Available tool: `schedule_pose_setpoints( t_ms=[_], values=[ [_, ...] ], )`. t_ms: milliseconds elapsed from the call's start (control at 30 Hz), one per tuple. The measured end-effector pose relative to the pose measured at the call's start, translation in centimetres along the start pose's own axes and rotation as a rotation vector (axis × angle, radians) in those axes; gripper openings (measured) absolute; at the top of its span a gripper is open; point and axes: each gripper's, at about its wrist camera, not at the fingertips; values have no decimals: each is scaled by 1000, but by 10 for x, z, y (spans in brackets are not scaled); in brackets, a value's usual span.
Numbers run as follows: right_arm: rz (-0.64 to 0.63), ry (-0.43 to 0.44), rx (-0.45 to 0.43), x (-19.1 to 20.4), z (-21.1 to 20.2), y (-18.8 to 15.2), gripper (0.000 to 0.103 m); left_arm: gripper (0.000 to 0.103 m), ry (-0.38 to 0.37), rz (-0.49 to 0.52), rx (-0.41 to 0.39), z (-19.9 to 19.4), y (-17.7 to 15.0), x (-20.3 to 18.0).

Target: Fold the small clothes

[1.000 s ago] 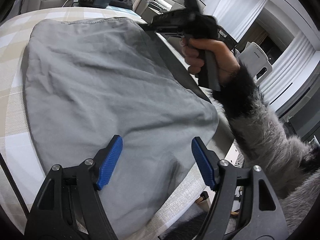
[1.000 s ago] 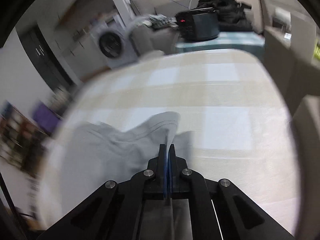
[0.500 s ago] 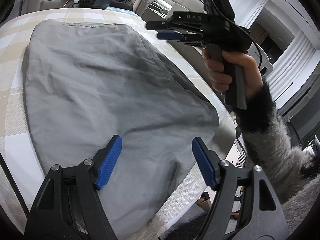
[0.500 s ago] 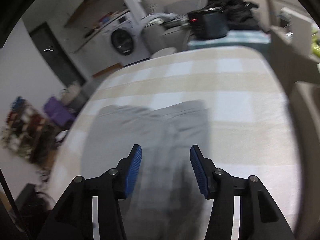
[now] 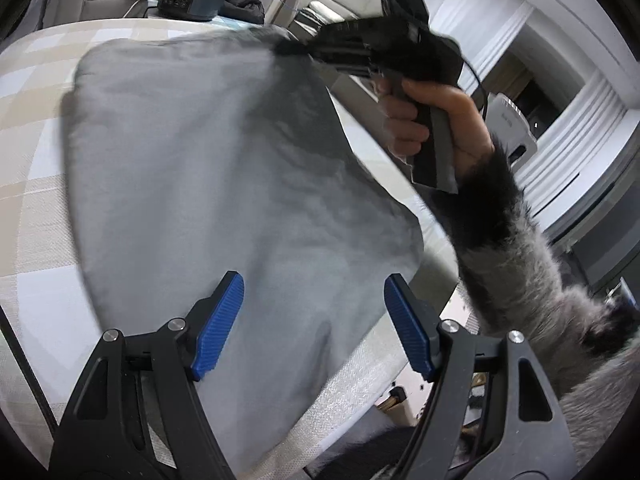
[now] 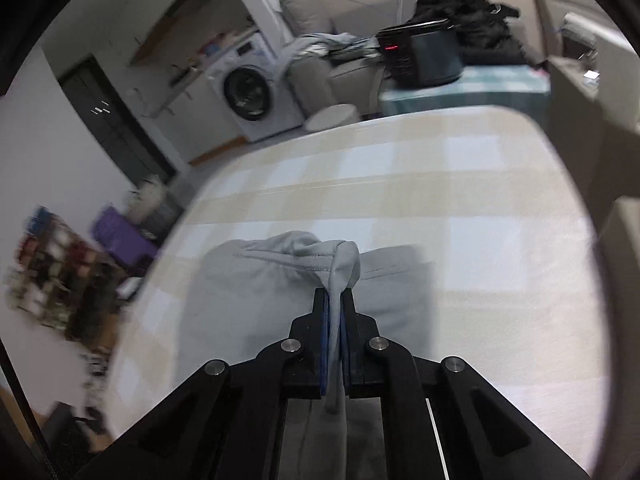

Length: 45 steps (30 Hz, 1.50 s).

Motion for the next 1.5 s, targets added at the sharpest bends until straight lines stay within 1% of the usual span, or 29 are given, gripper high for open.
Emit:
schedule_pose_setpoints(
  t_ms=[67,100,133,167,200,233,333,433,500,567,633,733,767,867,967,1033,1100,1167,1200,1233,1267,1300,1333,1400,1433,1467,1500],
  values=[
    [2,-61,49,-10,16,0,5,70,4,-1,-8,-3,-1,2],
    [1,-100,83,-18,31,-1,8,70,13,-5,-7,-3,0,3],
    [15,-104,115,-26,42,-4,13,70,15,-10,-5,-2,-1,3],
    [45,-88,128,-34,44,-9,15,70,19,-14,-5,-2,-2,3],
    [89,-59,108,-39,40,-11,19,70,25,-13,-5,-3,-3,2],
    [111,-34,95,-42,31,-13,22,70,28,-8,-7,-3,-3,1],
    [156,36,75,-42,-2,-26,27,70,31,-3,-7,-4,-2,0],
    [151,80,58,-32,-50,-65,33,70,30,-8,-4,-3,0,1],
    [140,105,63,-20,-82,-105,33,70,31,-9,-3,-6,0,0],
    [155,122,73,-12,-101,-137,34,70,32,-11,-4,-5,0,0],
    [187,131,84,-8,-118,-171,34,70,37,-11,-4,-3,0,-1],
    [189,137,82,-3,-125,-201,34,70,45,-2,-7,-3,0,-3],
    [186,134,83,-2,-123,-205,34,70,47,0,-9,-3,-1,-3],
    [160,128,78,3,-117,-210,32,70,60,4,-14,-5,-3,-5],
    [94,96,71,12,-115,-202,31,70,75,6,-22,-11,-6,-7],
    [62,110,49,14,-118,-194,31,70,81,5,-27,-14,-7,-6],
    [42,138,55,15,-116,-194,31,70,81,2,-29,-18,-8,-5],
    [21,127,83,18,-103,-195,31,70,81,-12,-30,-17,-6,-3],
    [21,114,86,17,-98,-196,20,70,83,-17,-29,-15,-5,-2],
    [27,100,79,15,-94,-196,7,70,87,-19,-31,-15,-4,-2],
    [34,99,81,13,-92,-196,4,70,95,-20,-35,-14,-4,-1],
    [43,108,69,12,-95,-196,3,70,107,-21,-43,-15,-4,-1],
    [42,121,31,11,-106,-195,3,70,117,-25,-54,-17,-4,0],
    [36,121,-13,11,-127,-199,2,70,115,-38,-65,-21,-5,2],
    [54,130,-14,7,-137,-201,2,70,115,-44,-69,-23,-5,4],
    [63,121,-8,4,-139,-202,2,70,116,-49,-73,-25,-5,6],
    [65,84,15,1,-137,-207,2,70,116,-53,-75,-26,-5,8]
  ],
)
Point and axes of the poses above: each gripper's, at about its wrist camera, not at the fingertips, and z roughly the way its jaws point, x to its left, y to its top, and after that the axes turned 3 degrees about -z, right-handed
